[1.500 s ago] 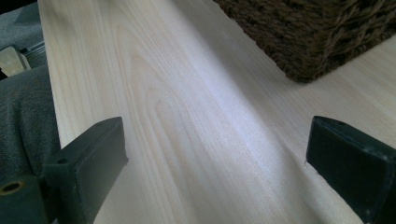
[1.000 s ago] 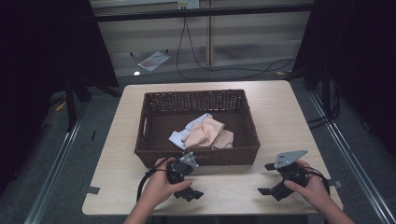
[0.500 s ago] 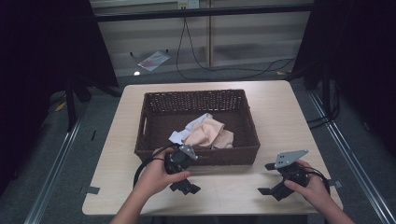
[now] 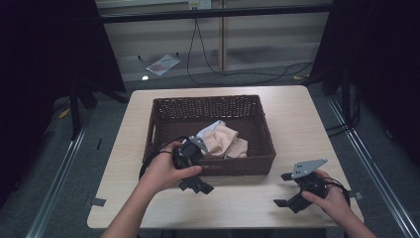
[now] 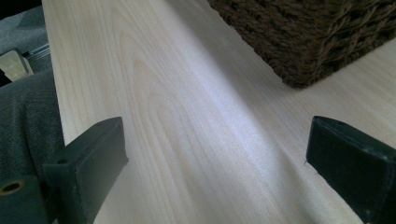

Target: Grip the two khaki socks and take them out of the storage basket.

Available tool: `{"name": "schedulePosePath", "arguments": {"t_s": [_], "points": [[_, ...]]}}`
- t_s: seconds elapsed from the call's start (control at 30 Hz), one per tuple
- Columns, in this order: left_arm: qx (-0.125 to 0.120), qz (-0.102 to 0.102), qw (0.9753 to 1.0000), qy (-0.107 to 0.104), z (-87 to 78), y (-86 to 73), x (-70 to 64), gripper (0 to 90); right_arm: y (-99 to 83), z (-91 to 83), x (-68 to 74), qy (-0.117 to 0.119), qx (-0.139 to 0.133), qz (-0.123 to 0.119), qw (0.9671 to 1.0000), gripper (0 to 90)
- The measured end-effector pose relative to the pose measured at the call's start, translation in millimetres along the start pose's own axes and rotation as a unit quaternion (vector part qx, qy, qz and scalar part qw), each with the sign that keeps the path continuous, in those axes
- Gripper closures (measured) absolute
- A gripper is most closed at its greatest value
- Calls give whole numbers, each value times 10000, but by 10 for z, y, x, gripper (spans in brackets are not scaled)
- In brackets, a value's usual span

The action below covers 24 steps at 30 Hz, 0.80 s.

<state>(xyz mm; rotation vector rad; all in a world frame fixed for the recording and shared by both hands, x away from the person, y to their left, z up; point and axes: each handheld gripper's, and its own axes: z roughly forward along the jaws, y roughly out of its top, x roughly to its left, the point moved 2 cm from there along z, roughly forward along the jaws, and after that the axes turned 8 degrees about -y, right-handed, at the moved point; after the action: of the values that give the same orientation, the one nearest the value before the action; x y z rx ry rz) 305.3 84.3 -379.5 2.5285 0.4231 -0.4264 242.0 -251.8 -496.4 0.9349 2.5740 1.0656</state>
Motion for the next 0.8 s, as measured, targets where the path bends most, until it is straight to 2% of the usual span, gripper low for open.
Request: {"name": "schedulePosePath", "arguments": {"t_s": [0.23, 0.33, 0.4, 0.5, 0.6, 0.63, 0.77, 0.8], "points": [[-89, -154, 9998, -16, -145, 123, 102, 57, 0, 1, 5, 9, 21, 12, 10000, 47], [-188, -233, 9995, 111, -203, 176, 193, 57, -1, 1, -5, -5, 6, 15, 10000, 47], [-267, -388, 9988, 167, -218, 221, 273, 57, -1, 3, -2, 2, 11, 4, 10000, 47], [-321, -422, 9983, 243, -229, 246, 338, 57, -1, 3, 1, 11, 25, 12, 10000, 47], [-338, -583, 9969, 399, -248, 290, 477, 57, -1, 1, -4, 0, 8, 17, 10000, 47], [-338, -583, 9969, 399, -248, 290, 477, 58, -1, 1, -4, 0, 8, 17, 10000, 47], [-527, -787, 9942, 500, -247, 339, 604, 60, 1, 1, -2, 7, 1, 8, 10000, 47], [-515, -908, 9931, 531, -237, 357, 675, 61, 2, 3, -5, 9, -10, -7, 10000, 47]]}}
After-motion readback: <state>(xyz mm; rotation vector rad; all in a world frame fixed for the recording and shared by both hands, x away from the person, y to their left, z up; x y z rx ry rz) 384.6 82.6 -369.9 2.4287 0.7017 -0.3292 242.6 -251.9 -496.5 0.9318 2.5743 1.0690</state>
